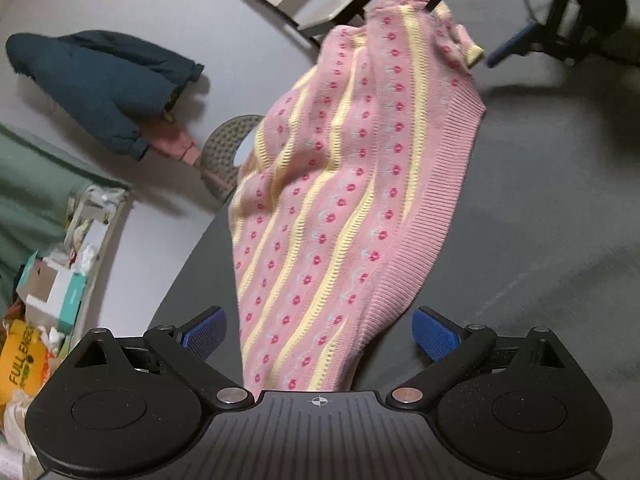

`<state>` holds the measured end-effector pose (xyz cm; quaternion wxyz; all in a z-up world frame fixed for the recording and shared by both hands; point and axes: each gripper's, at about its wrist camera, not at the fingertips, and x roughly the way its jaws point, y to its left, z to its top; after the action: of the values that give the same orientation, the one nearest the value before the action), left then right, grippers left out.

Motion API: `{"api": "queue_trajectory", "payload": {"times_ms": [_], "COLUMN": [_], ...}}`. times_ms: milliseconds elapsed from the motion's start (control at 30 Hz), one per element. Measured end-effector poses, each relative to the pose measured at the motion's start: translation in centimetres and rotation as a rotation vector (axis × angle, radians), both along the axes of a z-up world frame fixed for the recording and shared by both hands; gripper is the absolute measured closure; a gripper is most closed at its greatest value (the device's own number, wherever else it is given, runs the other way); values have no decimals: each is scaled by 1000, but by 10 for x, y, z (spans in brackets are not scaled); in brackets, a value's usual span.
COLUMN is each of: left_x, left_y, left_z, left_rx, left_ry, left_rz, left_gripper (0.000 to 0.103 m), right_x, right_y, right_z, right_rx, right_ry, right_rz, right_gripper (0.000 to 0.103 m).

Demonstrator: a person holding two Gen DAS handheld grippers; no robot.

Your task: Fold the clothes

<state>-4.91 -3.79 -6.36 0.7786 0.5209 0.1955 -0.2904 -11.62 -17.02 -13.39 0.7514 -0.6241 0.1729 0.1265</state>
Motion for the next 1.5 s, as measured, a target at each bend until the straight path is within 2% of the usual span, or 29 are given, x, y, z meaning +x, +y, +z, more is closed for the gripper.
{"api": "queue_trajectory", "payload": {"times_ms": [133, 200, 367, 467, 667, 733, 800, 867, 1067, 1167, 1200, 1267, 1300, 1400, 1433, 1500], "left_x": [-3, -3, -1, -2, -6, -5, -5, -7, -27, -42, -45, -50, -51, -51, -48, -43], "left_y": [-2, -1, 0, -2, -5, -6, -7, -7, -13, -26, -33, -47, -57, -83, -90, -99], "left_z": [-4, -2, 0, -1, -3, -4, -4, -2, 20, 29, 31, 34, 33, 21, 19, 21], "left_rx": [30, 24, 14, 19, 15, 14, 11, -15, -221, -318, -329, -336, -310, -171, -148, -170], "left_ry": [-1, 2, 5, 10, 26, 31, 35, 33, 13, 58, 69, 83, 68, -37, -35, 45], "left_rz": [-16, -14, -7, -19, -46, -44, -45, -57, -207, -286, -303, -332, -335, -308, -290, -270], "left_gripper": [3, 3, 3, 3, 3, 3, 3, 3, 3, 3, 3, 3, 3, 3, 4, 4], "right_x": [9, 13, 3, 6, 19, 22, 20, 16, -3, -11, -13, -19, -20, -20, -19, -17], "right_y": [6, 8, 1, -3, -2, -2, -1, 1, 14, 20, 22, 22, 20, 12, 7, -7], "right_z": [-13, -19, -19, -28, -41, -41, -39, -33, 8, 23, 26, 30, 30, 30, 34, 48], "right_rx": [-110, -163, -203, -259, -282, -251, -226, -204, -99, -68, -60, -41, -33, -6, 21, 134], "right_ry": [7, 14, 44, 25, 22, 29, 40, 48, -47, -70, -70, -55, -46, -11, 8, 22], "right_rz": [42, 62, 95, 119, 137, 117, 114, 120, 162, 166, 167, 163, 149, 94, 65, 0], "right_gripper": [68, 70, 70, 70, 72, 81, 87, 88, 90, 90, 90, 90, 90, 90, 90, 87]}}
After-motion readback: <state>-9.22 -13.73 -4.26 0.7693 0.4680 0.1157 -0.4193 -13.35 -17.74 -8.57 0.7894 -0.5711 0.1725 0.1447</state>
